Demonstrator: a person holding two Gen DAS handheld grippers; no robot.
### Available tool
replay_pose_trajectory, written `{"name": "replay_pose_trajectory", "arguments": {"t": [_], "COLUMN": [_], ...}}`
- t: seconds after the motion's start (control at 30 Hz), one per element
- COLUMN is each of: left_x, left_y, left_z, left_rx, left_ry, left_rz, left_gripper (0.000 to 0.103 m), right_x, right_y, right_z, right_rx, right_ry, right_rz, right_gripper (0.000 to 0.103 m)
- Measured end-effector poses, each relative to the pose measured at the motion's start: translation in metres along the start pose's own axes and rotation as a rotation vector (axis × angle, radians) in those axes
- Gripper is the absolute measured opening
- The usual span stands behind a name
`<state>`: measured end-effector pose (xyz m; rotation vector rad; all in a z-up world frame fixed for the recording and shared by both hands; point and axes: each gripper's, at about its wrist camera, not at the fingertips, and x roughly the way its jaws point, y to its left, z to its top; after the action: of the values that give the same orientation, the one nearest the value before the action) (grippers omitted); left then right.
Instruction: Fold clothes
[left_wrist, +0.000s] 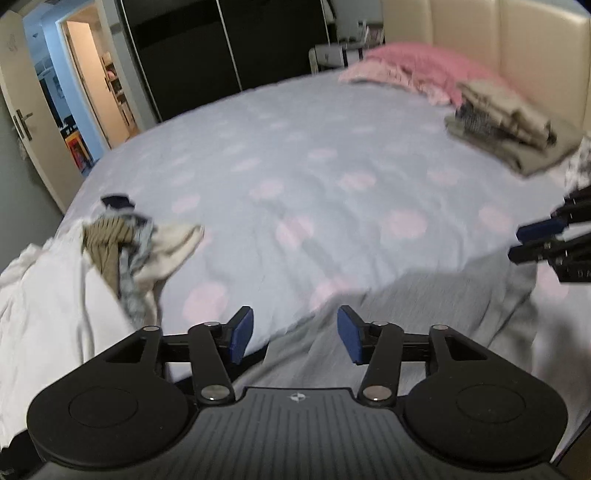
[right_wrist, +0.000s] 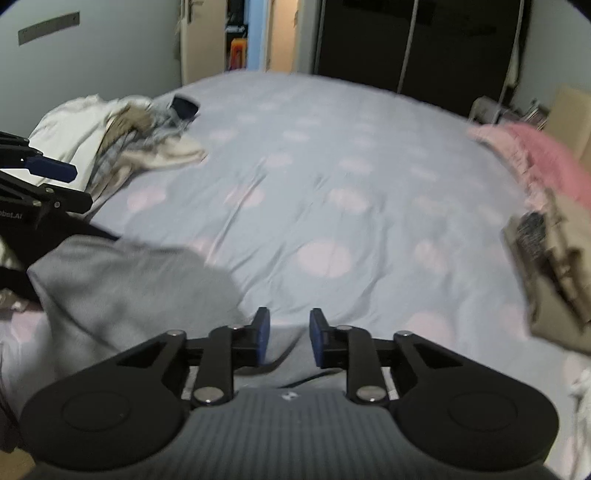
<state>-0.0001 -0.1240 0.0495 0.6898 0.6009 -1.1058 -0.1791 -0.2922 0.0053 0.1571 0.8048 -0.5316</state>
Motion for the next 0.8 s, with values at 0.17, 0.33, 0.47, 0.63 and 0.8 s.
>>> {"name": "replay_pose_trajectory", "arguments": {"t": [0.17, 0.33, 0.47, 0.63, 0.8], "left_x": [0.009, 0.012, 0.011, 0.001, 0.001], "left_y": [-0.006, -0.002, 0.011, 0.025, 0.035], "left_z": [-0.035, -0.073, -0.091, -0.104, -0.120], "left_rx": [0.136, 0.236, 0.220, 0.176, 0.154], "left_ry": [0.100, 0.181, 0.210, 0.213, 0.232], "left_rz": [0.020, 0.056, 0.100, 0.124, 0.133], "left_gripper": [0.057, 0.057, 0.057, 0.059, 0.059], "right_x": [0.022, 0.034, 0.041, 0.046, 0.054], "right_y": [0.026, 0.053, 0.077, 0.113, 0.148], "right_z": [-0.006, -0.016, -0.020, -0.018, -0.010], "right_rx": [-0.045, -0.102, -0.146, -0.234, -0.296], "right_ry": [0.043, 0.088, 0.111, 0.097, 0.080], "right_rz": [0.107, 0.194, 0.272, 0.352, 0.403], "right_gripper": [0.042, 0.049, 0.055, 0.057, 0.058]}}
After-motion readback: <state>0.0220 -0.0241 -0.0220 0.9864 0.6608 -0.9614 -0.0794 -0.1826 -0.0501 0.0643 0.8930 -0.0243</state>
